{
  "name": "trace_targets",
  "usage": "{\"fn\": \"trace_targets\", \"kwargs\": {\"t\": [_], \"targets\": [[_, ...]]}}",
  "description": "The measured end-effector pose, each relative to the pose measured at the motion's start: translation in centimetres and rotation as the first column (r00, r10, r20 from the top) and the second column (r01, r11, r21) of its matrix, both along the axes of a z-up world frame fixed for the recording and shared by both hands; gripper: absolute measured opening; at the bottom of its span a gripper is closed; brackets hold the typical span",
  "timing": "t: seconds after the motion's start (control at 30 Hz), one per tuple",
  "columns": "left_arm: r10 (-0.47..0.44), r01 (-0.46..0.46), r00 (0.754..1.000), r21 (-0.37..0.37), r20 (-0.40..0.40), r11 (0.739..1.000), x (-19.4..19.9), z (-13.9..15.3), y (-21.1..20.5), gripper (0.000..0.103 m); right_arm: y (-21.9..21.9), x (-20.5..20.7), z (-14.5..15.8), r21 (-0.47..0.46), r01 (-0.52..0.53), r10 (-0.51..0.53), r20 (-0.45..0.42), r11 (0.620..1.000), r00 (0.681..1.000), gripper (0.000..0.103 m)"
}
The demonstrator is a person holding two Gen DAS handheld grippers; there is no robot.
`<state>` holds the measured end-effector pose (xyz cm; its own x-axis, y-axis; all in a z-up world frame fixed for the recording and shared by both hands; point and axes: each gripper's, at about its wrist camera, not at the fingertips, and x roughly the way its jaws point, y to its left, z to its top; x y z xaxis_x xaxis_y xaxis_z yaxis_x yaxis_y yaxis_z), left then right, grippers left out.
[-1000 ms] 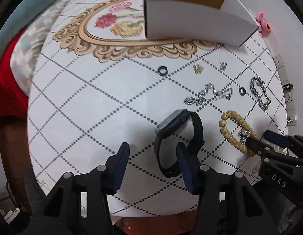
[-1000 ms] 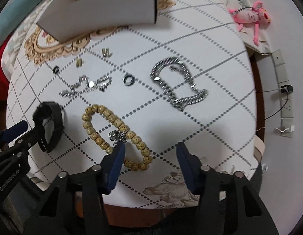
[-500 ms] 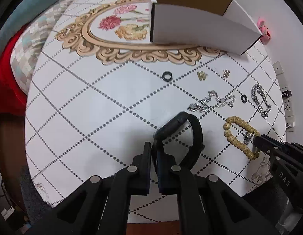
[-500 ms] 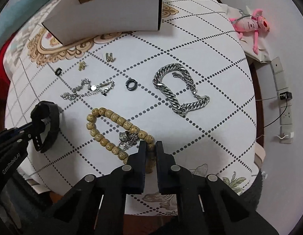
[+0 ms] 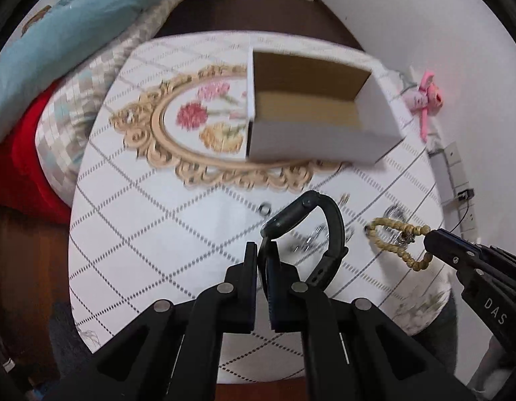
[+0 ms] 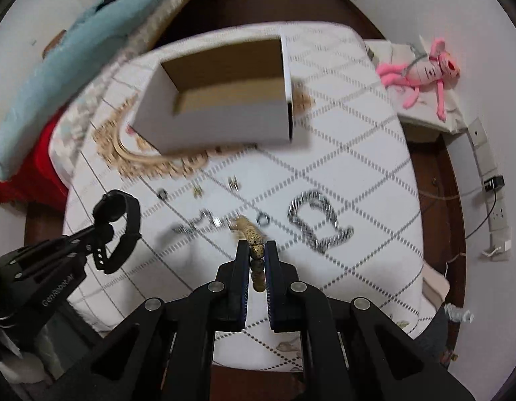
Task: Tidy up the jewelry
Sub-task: 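Carry the watch band with the left tool into the box while the right tool carries the bead bracelet in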
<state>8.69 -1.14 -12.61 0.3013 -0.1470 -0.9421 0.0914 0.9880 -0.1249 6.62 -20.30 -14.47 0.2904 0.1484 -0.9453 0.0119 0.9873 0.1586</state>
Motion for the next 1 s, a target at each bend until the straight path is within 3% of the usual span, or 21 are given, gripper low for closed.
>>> {"fn": "trace_targets", "kwargs": {"t": [0.27,0.4,0.7,0.83,0.9,0.93,0.97,1.0], "targets": [[0.026,-0.022,0.998,-0.070,0.061,0.997,5.2,4.0,-1.2,0.003,-0.5,4.1,6.2,0.060,0.001,-0.009,0.135,0.998,0.991,0.009],[0.028,-0.022,0.998,-0.088,0.060,0.996,8.7,4.4,-1.7,0.003,-0.8,7.7,8.1,0.093,-0.012,-0.004,0.178,0.996,0.984,0.009],[0.010,-0.014,0.999,-0.092,-0.042,0.996,15.2,1.5,-3.4,0.007,-0.5,15.7,5.7,0.136,-0.027,0.011,0.117,0.990,0.993,0.009],[0.035,-0.043,0.996,-0.088,-0.083,0.995,16.6,0.8,-3.5,0.018,-0.3,17.8,3.6,0.140,-0.034,0.023,0.080,0.990,0.997,0.010],[0.052,-0.057,0.996,-0.069,-0.073,0.996,16.9,1.0,-3.2,0.034,-0.3,18.9,1.9,0.141,-0.033,0.031,0.017,0.989,0.999,0.010],[0.062,-0.065,0.996,-0.055,-0.063,0.996,17.0,1.2,-3.1,0.052,-0.5,19.3,1.3,0.143,-0.022,0.023,-0.009,0.990,1.000,0.011],[0.074,-0.076,0.996,-0.040,-0.042,0.996,16.9,1.5,-2.8,0.065,-0.6,19.2,0.9,0.133,-0.022,0.025,-0.017,0.991,1.000,0.017],[0.084,-0.085,0.996,-0.028,-0.022,0.996,16.8,1.8,-2.4,0.069,-0.8,19.2,0.6,0.108,-0.014,0.016,-0.018,0.994,1.000,0.024]]}}
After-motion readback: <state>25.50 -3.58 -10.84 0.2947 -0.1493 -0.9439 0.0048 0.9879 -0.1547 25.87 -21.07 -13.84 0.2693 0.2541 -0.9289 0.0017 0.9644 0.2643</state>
